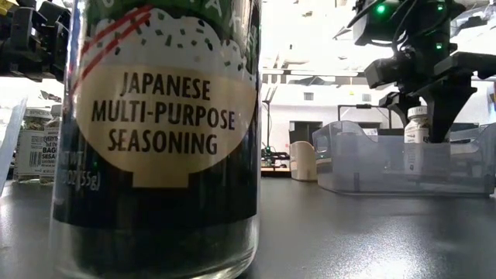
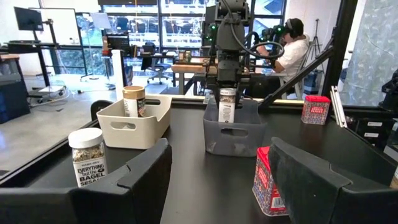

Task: Sort spices by type
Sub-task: Put the bottom right white spice bottle in the black bin

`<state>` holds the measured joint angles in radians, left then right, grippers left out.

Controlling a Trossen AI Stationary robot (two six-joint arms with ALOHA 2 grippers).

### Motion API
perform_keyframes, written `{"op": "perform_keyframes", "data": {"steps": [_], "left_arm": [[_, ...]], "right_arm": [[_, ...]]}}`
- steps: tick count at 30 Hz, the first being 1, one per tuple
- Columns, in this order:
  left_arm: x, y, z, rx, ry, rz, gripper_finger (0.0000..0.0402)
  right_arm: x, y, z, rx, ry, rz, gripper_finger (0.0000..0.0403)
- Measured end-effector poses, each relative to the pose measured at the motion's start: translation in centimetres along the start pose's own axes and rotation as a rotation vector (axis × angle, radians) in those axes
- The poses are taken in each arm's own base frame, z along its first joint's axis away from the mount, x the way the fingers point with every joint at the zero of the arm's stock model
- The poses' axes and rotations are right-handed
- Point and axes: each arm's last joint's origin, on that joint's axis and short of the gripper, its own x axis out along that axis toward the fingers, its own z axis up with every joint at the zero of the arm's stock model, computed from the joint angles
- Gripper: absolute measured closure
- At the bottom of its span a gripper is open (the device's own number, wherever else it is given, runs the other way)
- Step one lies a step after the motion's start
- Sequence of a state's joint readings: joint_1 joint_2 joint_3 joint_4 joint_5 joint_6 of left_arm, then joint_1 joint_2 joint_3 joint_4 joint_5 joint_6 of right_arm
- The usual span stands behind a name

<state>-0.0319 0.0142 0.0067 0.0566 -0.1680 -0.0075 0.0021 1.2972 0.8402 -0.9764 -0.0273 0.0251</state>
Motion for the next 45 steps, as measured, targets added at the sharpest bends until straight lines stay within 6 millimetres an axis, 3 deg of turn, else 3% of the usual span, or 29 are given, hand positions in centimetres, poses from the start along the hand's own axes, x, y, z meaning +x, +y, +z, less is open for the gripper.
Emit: {"op": "perform_keyframes", "data": {"steps": [45], "left_arm": [[0.00, 0.00, 0.00, 0.000, 0.000, 0.000, 0.0146]], "right_arm": [[-0.04, -0.19, 0.19, -0.021, -0.019, -0.032, 0.0152]]}}
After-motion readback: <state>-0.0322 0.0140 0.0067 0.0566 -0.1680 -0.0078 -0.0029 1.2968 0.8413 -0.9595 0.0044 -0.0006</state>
